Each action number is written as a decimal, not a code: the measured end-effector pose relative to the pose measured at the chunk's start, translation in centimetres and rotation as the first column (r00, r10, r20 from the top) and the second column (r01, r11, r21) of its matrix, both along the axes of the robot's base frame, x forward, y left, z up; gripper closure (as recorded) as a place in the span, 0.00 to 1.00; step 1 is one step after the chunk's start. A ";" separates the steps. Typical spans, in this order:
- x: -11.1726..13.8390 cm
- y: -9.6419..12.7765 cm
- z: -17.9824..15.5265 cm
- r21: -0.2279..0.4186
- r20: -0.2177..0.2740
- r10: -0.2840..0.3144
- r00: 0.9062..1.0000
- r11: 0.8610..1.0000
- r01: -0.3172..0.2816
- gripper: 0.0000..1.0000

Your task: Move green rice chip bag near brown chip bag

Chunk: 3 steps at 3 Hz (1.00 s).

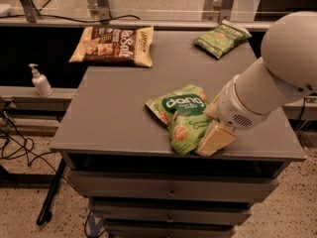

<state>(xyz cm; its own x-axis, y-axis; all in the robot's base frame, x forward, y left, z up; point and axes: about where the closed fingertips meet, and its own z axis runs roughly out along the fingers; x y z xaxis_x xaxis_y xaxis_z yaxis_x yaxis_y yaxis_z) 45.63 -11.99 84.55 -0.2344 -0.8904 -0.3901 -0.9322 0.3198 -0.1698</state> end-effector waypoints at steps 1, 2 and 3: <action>0.3 -0.3 0.0 0.002 0.015 0.006 1.000 1.000 -0.006 0.63; 0.8 -0.6 0.7 -0.007 0.035 0.016 0.999 1.000 -0.016 0.86; 1.6 -1.0 2.1 -0.032 0.066 0.033 0.997 0.999 -0.031 1.00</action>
Offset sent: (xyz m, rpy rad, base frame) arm 0.0161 -0.0106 0.0113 -0.0148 -0.0529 0.0278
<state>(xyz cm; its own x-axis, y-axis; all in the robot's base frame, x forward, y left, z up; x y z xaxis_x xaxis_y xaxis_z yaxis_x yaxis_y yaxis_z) 47.18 -12.95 86.62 -0.1797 -0.9089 -0.3762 -0.9283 0.2832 -0.2408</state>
